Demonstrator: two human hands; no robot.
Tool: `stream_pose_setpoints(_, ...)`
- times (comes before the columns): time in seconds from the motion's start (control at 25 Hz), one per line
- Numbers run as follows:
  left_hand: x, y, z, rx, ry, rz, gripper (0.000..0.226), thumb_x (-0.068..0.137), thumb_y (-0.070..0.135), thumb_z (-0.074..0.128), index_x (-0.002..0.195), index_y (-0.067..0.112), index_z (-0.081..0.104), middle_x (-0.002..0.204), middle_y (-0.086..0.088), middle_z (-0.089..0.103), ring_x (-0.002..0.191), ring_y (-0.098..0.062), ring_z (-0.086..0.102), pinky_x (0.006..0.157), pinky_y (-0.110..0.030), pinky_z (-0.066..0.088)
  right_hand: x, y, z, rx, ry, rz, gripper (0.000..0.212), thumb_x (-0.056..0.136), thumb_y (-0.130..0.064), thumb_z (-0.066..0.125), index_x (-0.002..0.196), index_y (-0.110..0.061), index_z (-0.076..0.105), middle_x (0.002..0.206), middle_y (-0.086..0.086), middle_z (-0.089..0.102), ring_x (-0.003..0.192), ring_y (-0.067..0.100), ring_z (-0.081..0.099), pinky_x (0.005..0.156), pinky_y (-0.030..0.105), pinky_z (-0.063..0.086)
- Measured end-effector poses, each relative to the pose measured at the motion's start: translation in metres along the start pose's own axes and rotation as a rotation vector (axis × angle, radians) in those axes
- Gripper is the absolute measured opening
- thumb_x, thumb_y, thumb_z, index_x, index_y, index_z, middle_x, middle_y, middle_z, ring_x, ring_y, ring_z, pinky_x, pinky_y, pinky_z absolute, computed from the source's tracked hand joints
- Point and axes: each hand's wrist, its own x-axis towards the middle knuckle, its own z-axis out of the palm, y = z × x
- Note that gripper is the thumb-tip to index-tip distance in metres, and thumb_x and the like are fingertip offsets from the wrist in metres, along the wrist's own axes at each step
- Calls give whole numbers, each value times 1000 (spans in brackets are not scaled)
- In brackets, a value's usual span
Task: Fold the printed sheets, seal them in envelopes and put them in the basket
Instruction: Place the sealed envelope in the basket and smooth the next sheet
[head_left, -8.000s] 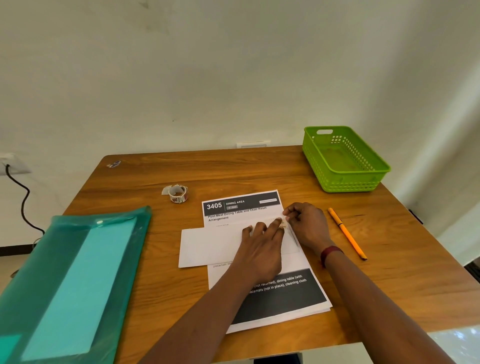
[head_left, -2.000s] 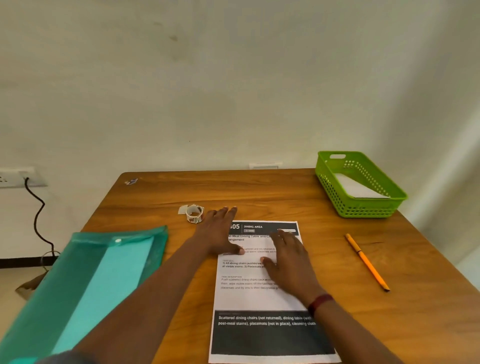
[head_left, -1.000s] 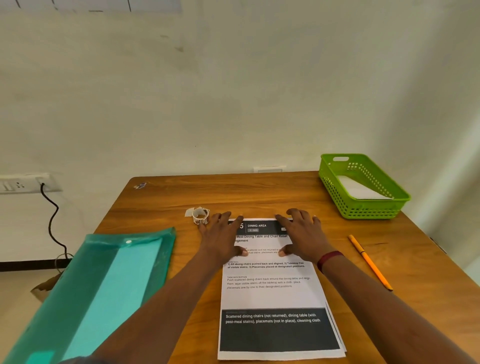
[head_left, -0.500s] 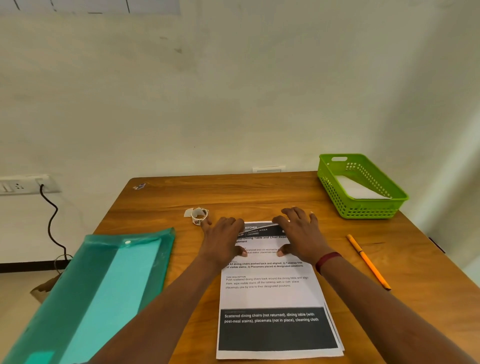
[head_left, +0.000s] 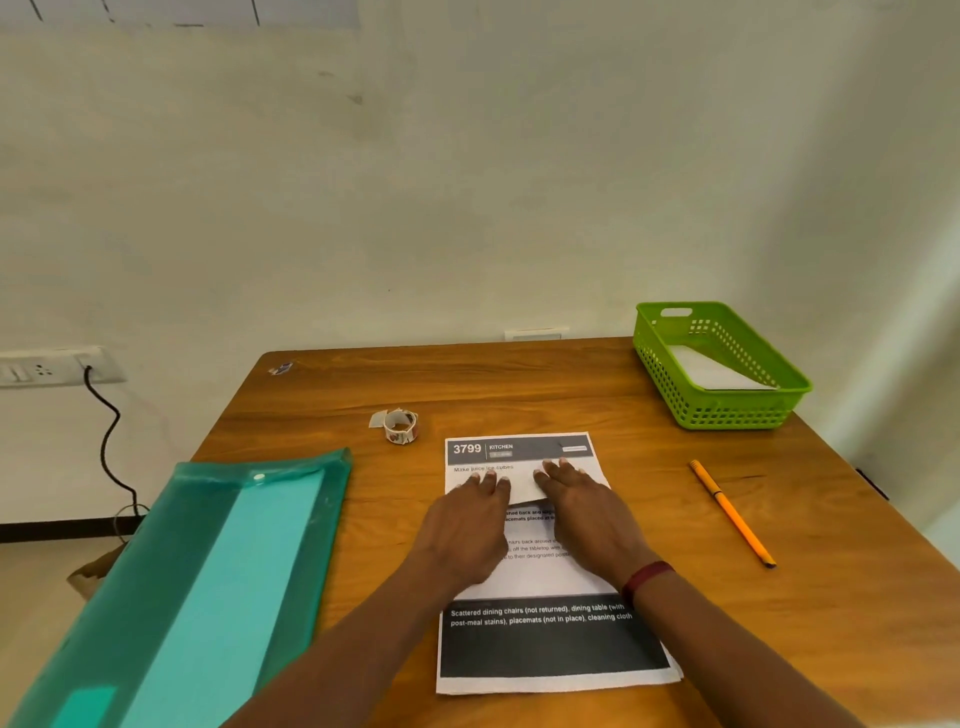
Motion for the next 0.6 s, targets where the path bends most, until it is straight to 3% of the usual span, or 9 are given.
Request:
stream_pose_setpoints(0.16, -10, 3, 19, 16, 9, -43, 58, 100, 39, 25, 153, 16, 25, 159, -14, 26, 146, -30, 25, 116, -45, 24, -5, -3, 11, -19, -144, -10, 59, 100, -36, 27, 155, -14, 16, 163, 7, 10, 150, 22, 8, 122, 38, 8)
stream_pose_setpoints(0.28, -12, 1, 27, 52, 49, 11, 64, 98, 44, 12, 154, 15, 23, 161, -13, 21, 146, -29, 22, 119, -45, 16, -10, -5, 17, -65, -182, -10, 80, 88, -61, 4, 156, -17, 4, 163, 6, -4, 150, 23, -6, 122, 43, 0)
stream_pose_setpoints(0.4, -9, -2, 30, -5, 2, 33, 65, 97, 43, 6, 155, 17, 13, 164, -8, 7, 151, -25, 4, 123, -44, 3, -13, -16, 19, -55, -194, -61, 83, 84, -60, -4, 155, -19, -2, 162, 3, -11, 149, 20, -14, 121, 45, -7)
stream_pose_setpoints(0.6, -9, -7, 36, -82, -73, -84, 65, 102, 48, 16, 156, 17, 0, 164, -5, -6, 151, -21, -8, 123, -44, 1, -18, -12, 20, -58, -191, -28, 83, 89, -68, -1, 154, -16, -7, 161, 2, -14, 149, 17, -13, 122, 39, -6)
